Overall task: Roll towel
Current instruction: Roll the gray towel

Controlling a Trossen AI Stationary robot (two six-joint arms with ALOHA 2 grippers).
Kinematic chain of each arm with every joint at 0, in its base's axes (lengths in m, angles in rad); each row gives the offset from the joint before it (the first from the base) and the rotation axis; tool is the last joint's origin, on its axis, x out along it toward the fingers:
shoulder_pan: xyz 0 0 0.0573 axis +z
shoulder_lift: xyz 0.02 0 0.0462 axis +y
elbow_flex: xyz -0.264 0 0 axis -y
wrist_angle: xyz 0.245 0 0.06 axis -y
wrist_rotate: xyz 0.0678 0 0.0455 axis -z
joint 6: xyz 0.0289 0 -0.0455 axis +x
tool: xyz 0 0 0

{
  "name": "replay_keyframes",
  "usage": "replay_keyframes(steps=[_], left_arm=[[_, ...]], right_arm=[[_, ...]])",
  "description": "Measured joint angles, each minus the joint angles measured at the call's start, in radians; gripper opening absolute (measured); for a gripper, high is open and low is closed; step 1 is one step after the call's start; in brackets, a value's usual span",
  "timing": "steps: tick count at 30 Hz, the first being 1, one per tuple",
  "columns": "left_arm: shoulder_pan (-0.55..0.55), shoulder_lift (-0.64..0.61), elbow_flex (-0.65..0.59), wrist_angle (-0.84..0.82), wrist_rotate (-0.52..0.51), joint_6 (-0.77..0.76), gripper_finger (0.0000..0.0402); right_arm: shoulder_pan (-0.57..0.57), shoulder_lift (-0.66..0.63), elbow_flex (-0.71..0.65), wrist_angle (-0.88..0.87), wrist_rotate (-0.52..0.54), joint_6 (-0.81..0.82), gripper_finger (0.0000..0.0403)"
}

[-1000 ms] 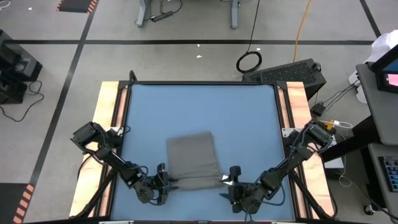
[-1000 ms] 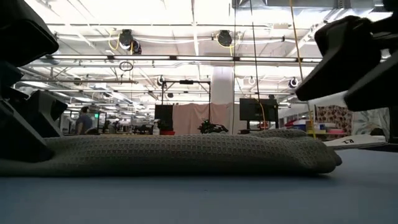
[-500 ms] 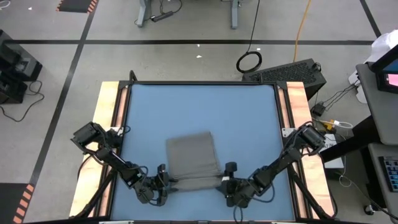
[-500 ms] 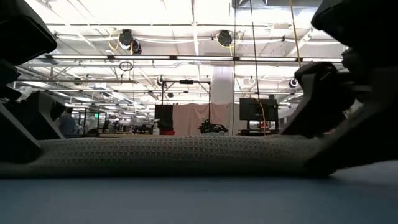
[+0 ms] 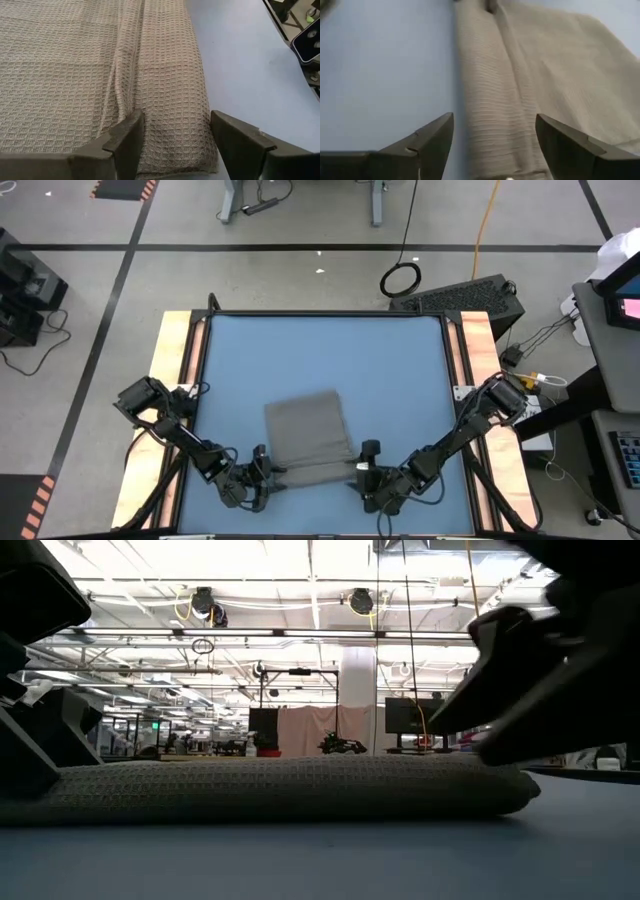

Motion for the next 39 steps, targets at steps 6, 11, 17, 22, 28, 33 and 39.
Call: replay_keyframes(steps=[6, 11, 17, 22, 28, 33, 39], left_arm=[[0.000, 0.000, 0.000, -0.007, 0.000, 0.000, 0.0235], [0.000, 0.000, 0.000, -0.007, 0.000, 0.000, 0.0235], [0.000, 0.000, -0.001, -0.005, 0.000, -0.001, 0.0235], [0.000, 0.001, -0.001, 0.003, -0.007, -0.002, 0.0235], [-0.001, -0.003, -0.003, 0.032, -0.015, 0.049, 0.0235], [-0.009, -0.060, -0.005, -0.002, -0.001, 0.089, 0.0235], [-0.033, -0.191, -0.005, -0.092, -0.040, 0.107, 0.0235]], right_arm=[[0.021, 0.006, 0.007, -0.001, -0.007, -0.041, 0.0277], [0.007, 0.031, 0.007, 0.006, -0.026, -0.031, 0.0270], [-0.031, 0.067, 0.008, 0.011, -0.066, 0.019, 0.0267], [-0.065, 0.071, 0.010, 0.003, -0.134, 0.080, 0.0267], [-0.115, 0.062, 0.012, -0.036, -0.230, 0.157, 0.0220], [-0.157, 0.057, 0.010, -0.050, -0.318, 0.199, 0.0142], [-0.209, 0.047, 0.009, -0.047, -0.455, 0.236, 0.0049]])
